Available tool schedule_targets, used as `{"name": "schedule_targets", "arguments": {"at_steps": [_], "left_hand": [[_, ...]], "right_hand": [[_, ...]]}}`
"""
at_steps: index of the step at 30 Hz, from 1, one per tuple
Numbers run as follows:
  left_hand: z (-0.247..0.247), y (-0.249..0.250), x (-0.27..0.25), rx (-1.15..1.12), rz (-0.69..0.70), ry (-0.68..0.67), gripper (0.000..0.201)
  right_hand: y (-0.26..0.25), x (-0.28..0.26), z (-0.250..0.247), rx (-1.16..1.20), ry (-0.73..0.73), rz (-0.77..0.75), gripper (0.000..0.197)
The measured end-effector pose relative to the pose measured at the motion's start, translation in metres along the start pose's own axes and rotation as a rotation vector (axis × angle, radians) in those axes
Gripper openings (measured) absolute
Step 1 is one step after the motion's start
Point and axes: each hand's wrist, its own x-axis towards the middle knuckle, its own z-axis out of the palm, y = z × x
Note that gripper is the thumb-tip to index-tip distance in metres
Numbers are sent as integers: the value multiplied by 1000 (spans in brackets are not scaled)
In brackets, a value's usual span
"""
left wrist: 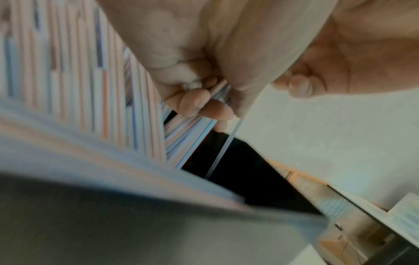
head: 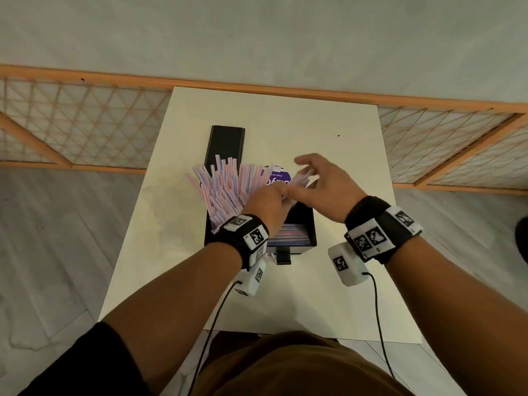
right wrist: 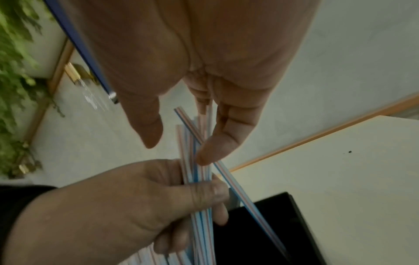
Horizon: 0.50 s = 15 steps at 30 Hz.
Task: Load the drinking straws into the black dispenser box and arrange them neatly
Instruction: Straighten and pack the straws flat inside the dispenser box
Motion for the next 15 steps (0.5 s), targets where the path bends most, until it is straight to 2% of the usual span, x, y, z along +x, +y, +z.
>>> {"name": "schedule_targets", "arguments": {"at_steps": [3, 7, 9, 12, 15], "left_hand": [[-24, 11, -2, -22, 85, 62, 16], [-47, 19, -2, -182, 84, 94, 25], [-54, 22, -7, -302, 51, 115, 27], [-55, 17, -13, -622, -92, 86, 29], [-53, 2, -23, -903, -184, 63, 25]], "right_hand": [[-6, -6, -13, 108, -33, 8, 67], [-1, -2, -9, -27, -174, 15, 68], [-1, 2, 0, -83, -235, -12, 56], [-7, 7, 11, -144, -267, -98, 31], [-17, 12, 18, -281, -348, -175, 26]]}}
